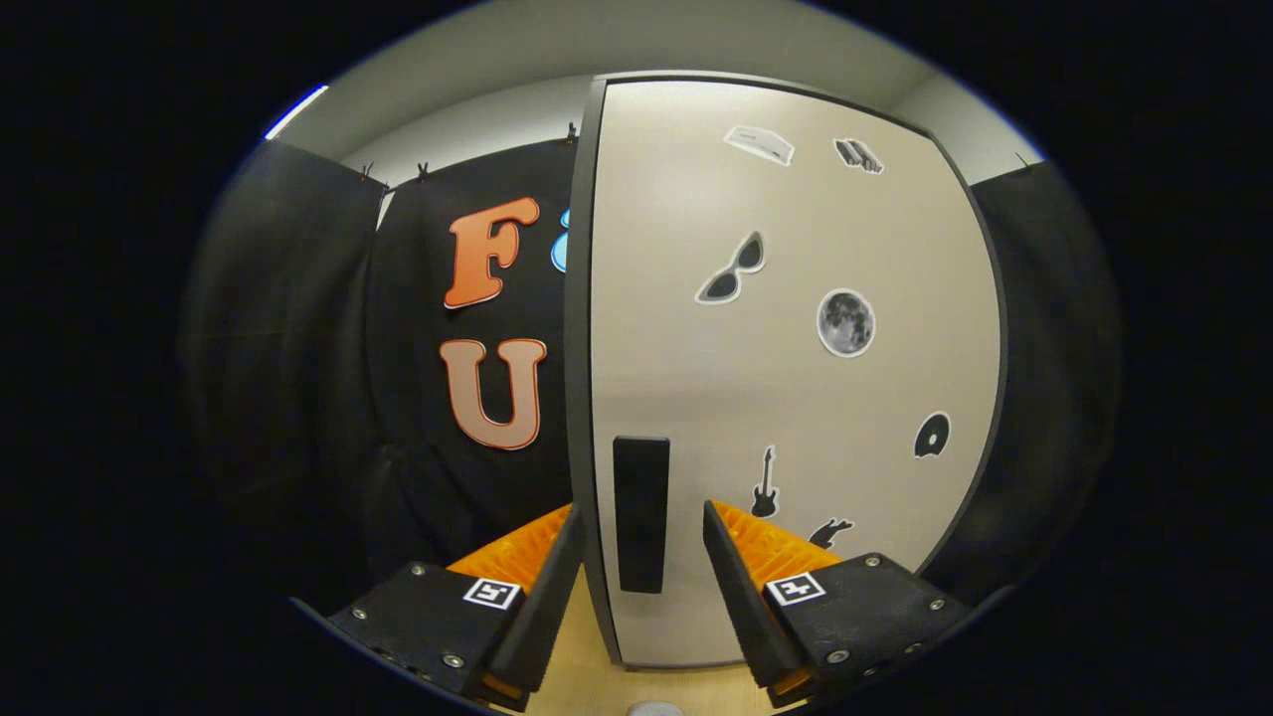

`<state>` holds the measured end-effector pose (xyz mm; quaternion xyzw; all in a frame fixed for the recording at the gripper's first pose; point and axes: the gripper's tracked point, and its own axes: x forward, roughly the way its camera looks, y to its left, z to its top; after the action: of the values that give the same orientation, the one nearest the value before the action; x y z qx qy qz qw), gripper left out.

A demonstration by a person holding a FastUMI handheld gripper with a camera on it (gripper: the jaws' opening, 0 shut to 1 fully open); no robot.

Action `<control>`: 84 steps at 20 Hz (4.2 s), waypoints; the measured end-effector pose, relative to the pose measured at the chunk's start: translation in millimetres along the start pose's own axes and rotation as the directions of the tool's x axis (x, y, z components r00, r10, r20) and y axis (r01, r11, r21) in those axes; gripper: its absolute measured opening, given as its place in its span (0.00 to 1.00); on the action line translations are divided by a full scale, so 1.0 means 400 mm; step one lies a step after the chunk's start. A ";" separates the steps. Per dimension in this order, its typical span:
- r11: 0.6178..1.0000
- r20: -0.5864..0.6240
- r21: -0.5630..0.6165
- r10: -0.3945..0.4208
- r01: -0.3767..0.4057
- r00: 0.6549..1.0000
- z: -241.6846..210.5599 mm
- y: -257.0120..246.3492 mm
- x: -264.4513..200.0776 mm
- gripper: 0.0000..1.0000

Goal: Open the shoe cabinet door, grab the shoes and put them into the shoe cabinet, then close the shoe cabinet door.

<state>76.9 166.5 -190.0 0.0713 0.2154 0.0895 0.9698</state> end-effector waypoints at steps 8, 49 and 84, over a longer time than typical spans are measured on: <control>0.992 -0.102 0.115 -0.044 0.056 0.994 -0.078 0.008 0.091 0.41; 0.986 -0.101 0.146 -0.063 0.078 0.993 -0.123 -0.294 -0.300 0.20; 0.997 -0.114 -0.078 -0.011 0.002 0.993 -0.218 -0.172 -0.359 0.51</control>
<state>-78.9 78.8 -222.1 0.0276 0.2674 0.0985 0.9581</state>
